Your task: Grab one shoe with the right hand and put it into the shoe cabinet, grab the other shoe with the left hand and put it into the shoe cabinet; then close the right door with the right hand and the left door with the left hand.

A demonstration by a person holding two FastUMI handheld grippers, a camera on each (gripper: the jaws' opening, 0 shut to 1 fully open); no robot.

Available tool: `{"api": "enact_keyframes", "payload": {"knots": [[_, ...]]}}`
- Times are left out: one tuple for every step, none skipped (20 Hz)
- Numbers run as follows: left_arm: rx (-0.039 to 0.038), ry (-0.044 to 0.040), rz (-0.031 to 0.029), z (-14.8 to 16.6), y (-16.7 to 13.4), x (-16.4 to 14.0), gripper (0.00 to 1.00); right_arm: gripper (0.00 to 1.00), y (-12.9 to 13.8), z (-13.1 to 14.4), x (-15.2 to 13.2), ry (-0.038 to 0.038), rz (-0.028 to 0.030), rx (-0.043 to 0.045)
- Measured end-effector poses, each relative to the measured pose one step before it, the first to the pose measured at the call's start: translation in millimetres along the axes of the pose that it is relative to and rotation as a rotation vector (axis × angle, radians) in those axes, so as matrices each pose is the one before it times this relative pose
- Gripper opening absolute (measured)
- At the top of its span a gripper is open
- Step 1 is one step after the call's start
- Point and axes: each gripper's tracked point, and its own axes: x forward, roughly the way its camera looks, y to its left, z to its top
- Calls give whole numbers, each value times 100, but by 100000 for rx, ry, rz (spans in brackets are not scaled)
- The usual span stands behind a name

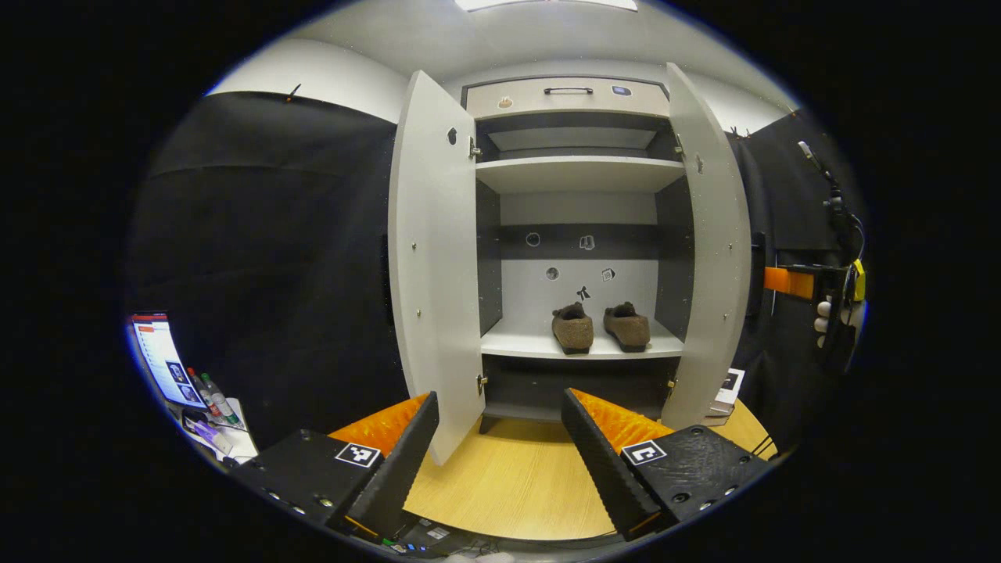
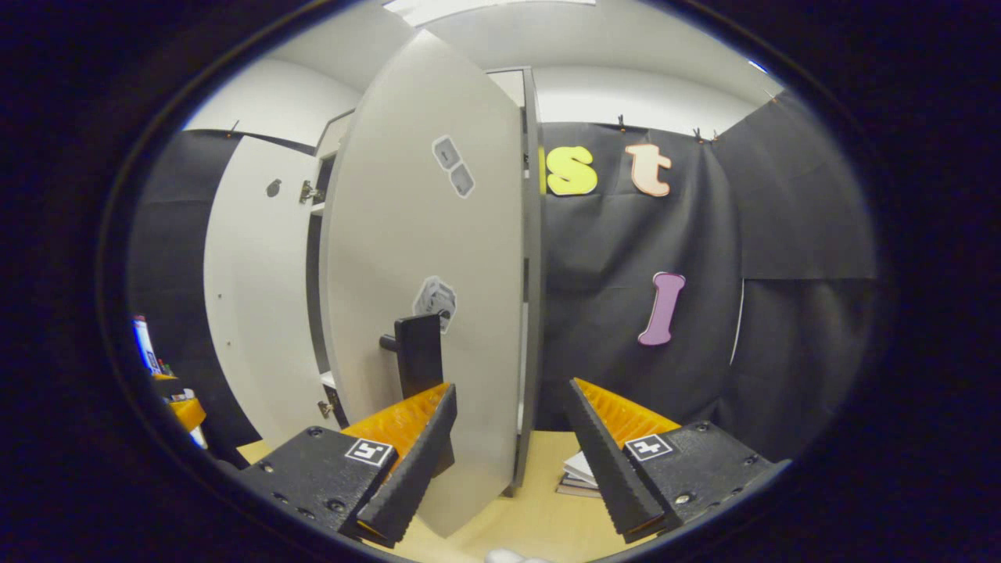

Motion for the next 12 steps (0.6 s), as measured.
{"api": "enact_keyframes", "payload": {"knots": [[-121, -61, -609, -27, 508, -28, 96, 93, 987, 105, 263, -131, -90, -260], [201, -901, -460, 249, 659, -38, 96, 93, 1062, 76, 503, -350, -165, -591], [379, -253, -138, -4, 759, -63, 96, 93, 1164, 8, 545, -613, 288, -917], [170, 260, -417, -127, 688, 51, 96, 87, 1228, 54, 663, -627, 566, -528], [-64, 73, -753, 21, 669, 74, 96, 87, 1205, -175, 798, 214, 969, -498], [-93, 21, -742, 87, 613, -53, 96, 93, 1029, -456, 744, 1156, 490, 317], [177, -136, -653, 7, 716, 76, 96, 94, 791, -427, 500, 1541, -126, 1130], [228, -17, -644, 138, 605, 165, 96, 98, 555, -197, 48, 630, -651, 1283], [164, -135, -680, 15, 552, 312, 96, 100, 223, 149, -431, -503, -1690, 663], [-96, -392, -832, 40, 591, 171, 96, 100, 72, 138, -404, -720, -1932, 225], [-46, 29, -1105, 123, 549, 202, 96, 100, -53, 89, -716, -514, -2013, 31], [35, -18, -963, -65, 633, 196, 96, 99, 34, -56, -830, -237, -1602, -114]]}}
